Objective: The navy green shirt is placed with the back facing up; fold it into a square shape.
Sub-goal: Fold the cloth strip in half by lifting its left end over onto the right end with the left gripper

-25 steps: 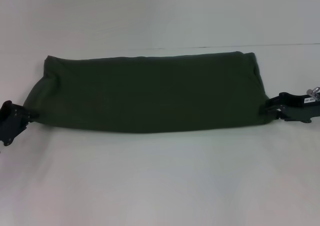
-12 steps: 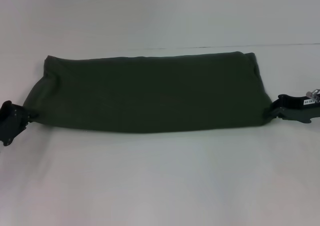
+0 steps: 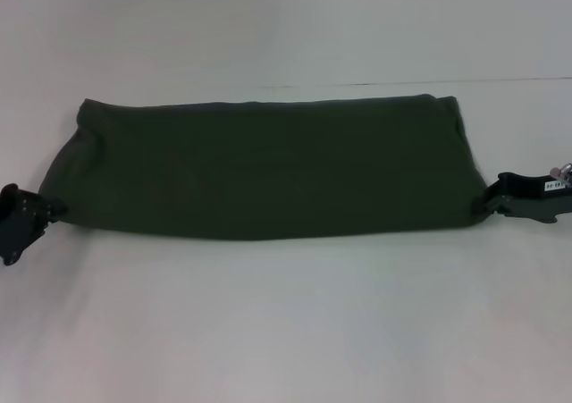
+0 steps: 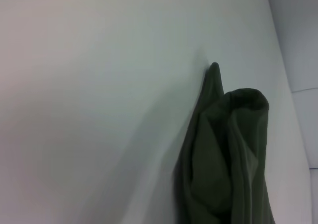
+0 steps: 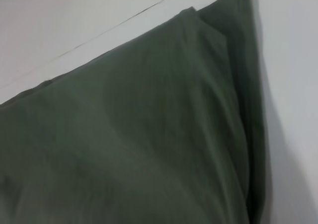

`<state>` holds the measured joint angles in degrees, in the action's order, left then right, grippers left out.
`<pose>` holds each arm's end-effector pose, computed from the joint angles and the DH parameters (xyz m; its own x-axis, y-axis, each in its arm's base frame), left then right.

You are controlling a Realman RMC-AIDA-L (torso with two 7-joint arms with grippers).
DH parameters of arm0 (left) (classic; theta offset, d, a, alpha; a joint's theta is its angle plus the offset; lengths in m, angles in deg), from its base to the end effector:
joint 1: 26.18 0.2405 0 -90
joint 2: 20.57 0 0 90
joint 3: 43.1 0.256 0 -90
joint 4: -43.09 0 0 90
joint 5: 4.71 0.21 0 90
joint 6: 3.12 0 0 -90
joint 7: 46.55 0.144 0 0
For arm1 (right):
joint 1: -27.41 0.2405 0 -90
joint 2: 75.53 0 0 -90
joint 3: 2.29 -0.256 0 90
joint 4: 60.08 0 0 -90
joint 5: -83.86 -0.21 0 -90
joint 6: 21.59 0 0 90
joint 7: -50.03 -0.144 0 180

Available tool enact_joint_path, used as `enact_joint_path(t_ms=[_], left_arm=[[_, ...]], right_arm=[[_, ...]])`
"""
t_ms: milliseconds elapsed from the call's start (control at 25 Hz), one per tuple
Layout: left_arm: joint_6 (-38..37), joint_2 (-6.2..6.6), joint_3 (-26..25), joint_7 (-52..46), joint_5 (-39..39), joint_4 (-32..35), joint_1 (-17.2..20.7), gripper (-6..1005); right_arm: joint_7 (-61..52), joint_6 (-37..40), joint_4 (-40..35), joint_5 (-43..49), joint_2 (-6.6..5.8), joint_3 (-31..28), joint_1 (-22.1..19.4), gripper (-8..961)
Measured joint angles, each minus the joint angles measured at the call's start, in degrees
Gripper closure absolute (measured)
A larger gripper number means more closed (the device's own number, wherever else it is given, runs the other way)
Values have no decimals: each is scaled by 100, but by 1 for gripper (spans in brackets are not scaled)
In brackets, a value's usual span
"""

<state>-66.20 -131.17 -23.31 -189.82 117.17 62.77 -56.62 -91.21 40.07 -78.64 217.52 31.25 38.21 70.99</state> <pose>-0.3743 0.3502 0.0421 -0.4509 0.6265 0.6357 0.8926 0.3166 0.3210 0.3177 0.4037 0.0295 0.0706 -0.9034 -0.4230 -0.9864 0.0000 -0.1646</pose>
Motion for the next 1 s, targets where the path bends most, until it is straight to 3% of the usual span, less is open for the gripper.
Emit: enact_joint_path(t_ms=[560,1000], left_arm=[[-839,129,-88,-235,-17,145,291,966],[-1372,129,-88,-498,61,280,519,966]], right_arm=[[95,1108,-1108,-31,77,-303,-675,912],[291,1649,-1176,-32,74,-475,-946,912]])
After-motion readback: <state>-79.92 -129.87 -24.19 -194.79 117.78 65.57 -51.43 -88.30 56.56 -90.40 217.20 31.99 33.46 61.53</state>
